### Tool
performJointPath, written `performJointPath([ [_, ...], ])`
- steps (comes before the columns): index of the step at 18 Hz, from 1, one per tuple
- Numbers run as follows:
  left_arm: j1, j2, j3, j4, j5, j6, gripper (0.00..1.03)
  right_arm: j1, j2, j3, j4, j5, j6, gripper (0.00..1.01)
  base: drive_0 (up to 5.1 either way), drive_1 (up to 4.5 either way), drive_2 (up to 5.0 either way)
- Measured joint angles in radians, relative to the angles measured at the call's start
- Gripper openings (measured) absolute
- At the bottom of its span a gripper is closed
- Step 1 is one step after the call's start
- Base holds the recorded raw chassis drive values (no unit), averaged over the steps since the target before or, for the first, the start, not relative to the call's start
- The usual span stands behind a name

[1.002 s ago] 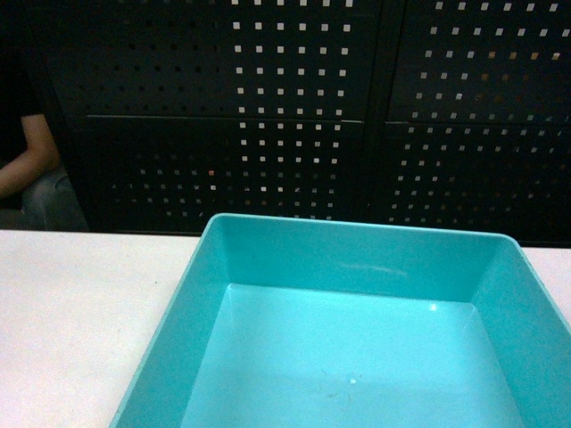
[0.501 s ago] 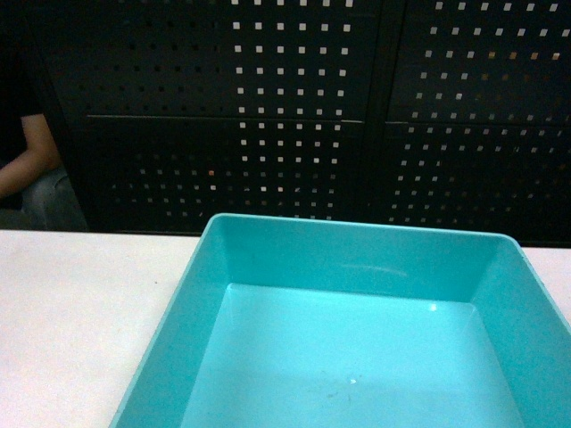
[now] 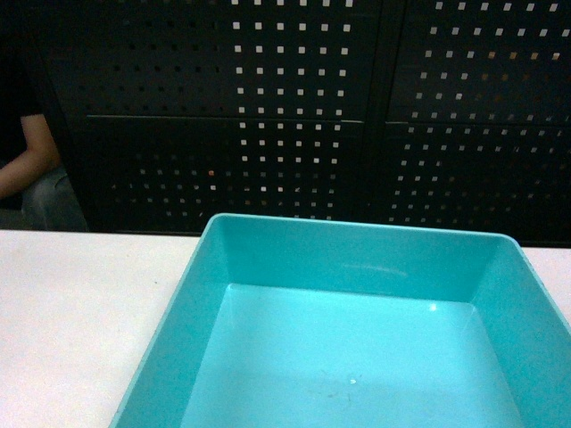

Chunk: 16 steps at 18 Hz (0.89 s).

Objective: Stack blue boxes stably on right

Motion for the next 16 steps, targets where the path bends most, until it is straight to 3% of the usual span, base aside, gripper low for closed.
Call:
performJointPath([
  [6,0.000,0.000,0.000,0.000,0.000,0.000,0.98,0.000,0.000,0.000,0.000,0.000,0.000,0.98,0.0,0.00,0.0],
  [7,-0.019,0.000,0.000,-0.007,-0.031,0.001,0.98,0.000,0.000,0.000,0.000,0.000,0.000,0.98,0.0,0.00,0.0],
  [8,-0.116,0.011,0.000,-0.003,-0.134,0.003,0.98,-0.003,0.000,0.000,0.000,-0.005,0.000,0.98,0.0,0.00,0.0],
  [9,-0.245,0.038,0.000,0.029,-0.222,0.020,0.98,-0.060,0.000,-0.001,0.010,-0.088,-0.002,0.98,0.0,0.00,0.0],
  [10,-0.346,0.095,0.000,0.074,-0.282,0.042,0.98,-0.159,0.014,-0.002,0.060,-0.165,-0.005,0.98,0.0,0.00,0.0],
  [11,-0.381,0.182,0.002,0.175,-0.301,0.052,0.98,-0.245,0.074,-0.002,0.142,-0.245,-0.008,0.98,0.0,0.00,0.0],
  [12,-0.360,0.310,0.005,0.298,-0.285,0.071,0.98,-0.298,0.208,-0.002,0.253,-0.320,-0.008,0.98,0.0,0.00,0.0],
  [13,-0.322,0.443,0.035,0.408,-0.238,0.089,0.98,-0.299,0.338,0.000,0.380,-0.334,-0.008,0.98,0.0,0.00,0.0],
  [14,-0.279,0.568,0.099,0.469,-0.188,0.099,0.98,-0.267,0.478,0.007,0.496,-0.329,-0.007,0.98,0.0,0.00,0.0],
  [16,-0.261,0.793,0.245,0.534,-0.116,0.124,0.98,-0.187,0.741,0.107,0.603,-0.325,-0.015,0.98,0.0,0.00,0.0],
])
